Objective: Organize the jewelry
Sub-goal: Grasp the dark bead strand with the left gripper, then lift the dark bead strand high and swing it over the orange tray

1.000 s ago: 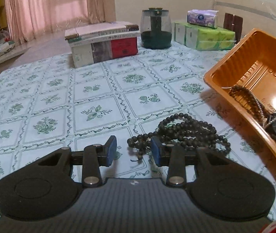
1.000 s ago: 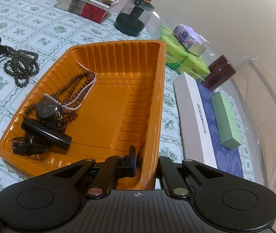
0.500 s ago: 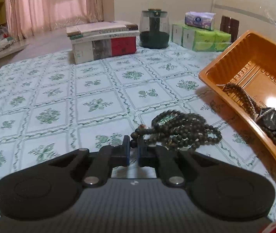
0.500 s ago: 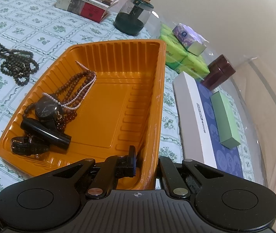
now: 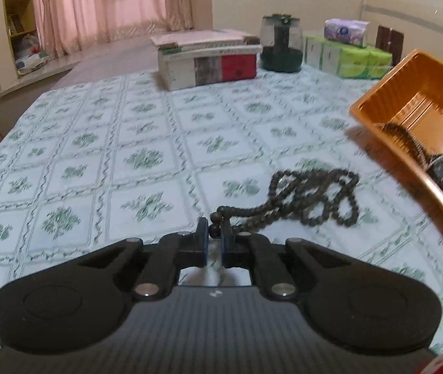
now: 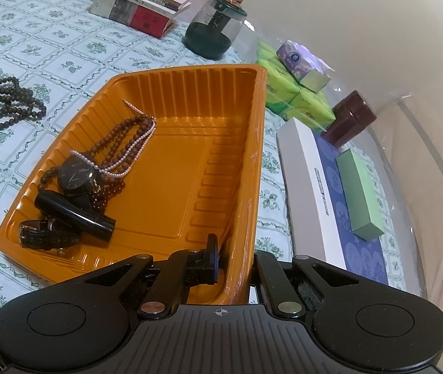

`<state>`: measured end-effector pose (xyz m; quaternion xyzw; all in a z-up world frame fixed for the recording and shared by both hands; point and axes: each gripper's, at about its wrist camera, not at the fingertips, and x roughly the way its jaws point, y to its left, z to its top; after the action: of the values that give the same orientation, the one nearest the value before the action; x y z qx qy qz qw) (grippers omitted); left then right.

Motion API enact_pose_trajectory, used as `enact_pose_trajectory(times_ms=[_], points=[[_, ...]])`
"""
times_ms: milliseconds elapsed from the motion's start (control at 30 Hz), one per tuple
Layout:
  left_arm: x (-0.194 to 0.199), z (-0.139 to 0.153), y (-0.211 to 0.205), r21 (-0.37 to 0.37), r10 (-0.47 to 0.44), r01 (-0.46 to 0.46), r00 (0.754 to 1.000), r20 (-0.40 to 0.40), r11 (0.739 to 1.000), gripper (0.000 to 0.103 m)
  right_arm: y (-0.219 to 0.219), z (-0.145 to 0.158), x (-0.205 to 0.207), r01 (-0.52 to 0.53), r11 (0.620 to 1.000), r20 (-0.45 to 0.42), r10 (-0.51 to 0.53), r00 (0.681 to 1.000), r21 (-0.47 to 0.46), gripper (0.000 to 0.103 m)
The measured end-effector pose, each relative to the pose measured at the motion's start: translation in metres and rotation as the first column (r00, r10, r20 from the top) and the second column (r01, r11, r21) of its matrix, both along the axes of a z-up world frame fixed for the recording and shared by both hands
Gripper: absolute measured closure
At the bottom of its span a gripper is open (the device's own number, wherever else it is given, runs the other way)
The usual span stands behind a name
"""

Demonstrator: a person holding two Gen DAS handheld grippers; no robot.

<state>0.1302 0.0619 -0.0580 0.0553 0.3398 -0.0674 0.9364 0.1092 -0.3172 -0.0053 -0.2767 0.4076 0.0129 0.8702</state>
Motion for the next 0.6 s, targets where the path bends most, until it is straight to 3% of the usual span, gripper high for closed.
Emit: enact_pose_trajectory(times_ms=[133, 467, 500, 533, 600], points=[[-0.003, -0.007, -0.001, 0.019, -0.006, 0.007, 1.0, -0.01, 1.0, 0.085, -0.001, 0.0, 0.0, 0.0, 1.0, 0.0, 0.0, 1.0, 0.001, 0.098], [0.013, -0.017, -0.008, 0.078, -0.031, 0.035, 0.998, -0.046, 0.996, 0.082, -0.001, 0.0, 0.0, 0.001, 1.0, -0.001, -0.001, 1.0, 0.001, 0.098], [0.014, -0.017, -0.009, 0.086, -0.04, 0.044, 0.998, -0.053, 0.995, 0.083, -0.001, 0.0, 0.0, 0.001, 1.0, -0.001, -0.001, 1.0, 0.001, 0.098], [0.013, -0.017, -0.009, 0.096, -0.052, 0.057, 0.997, -0.054, 0.994, 0.093, -0.001, 0.0, 0.0, 0.001, 1.0, -0.001, -0.001, 1.0, 0.002, 0.098], [0.011, -0.014, -0.01, 0.103, -0.067, 0.071, 0.997, -0.047, 0.992, 0.097, -0.001, 0.0, 0.0, 0.0, 1.0, 0.0, 0.0, 1.0, 0.0, 0.098]])
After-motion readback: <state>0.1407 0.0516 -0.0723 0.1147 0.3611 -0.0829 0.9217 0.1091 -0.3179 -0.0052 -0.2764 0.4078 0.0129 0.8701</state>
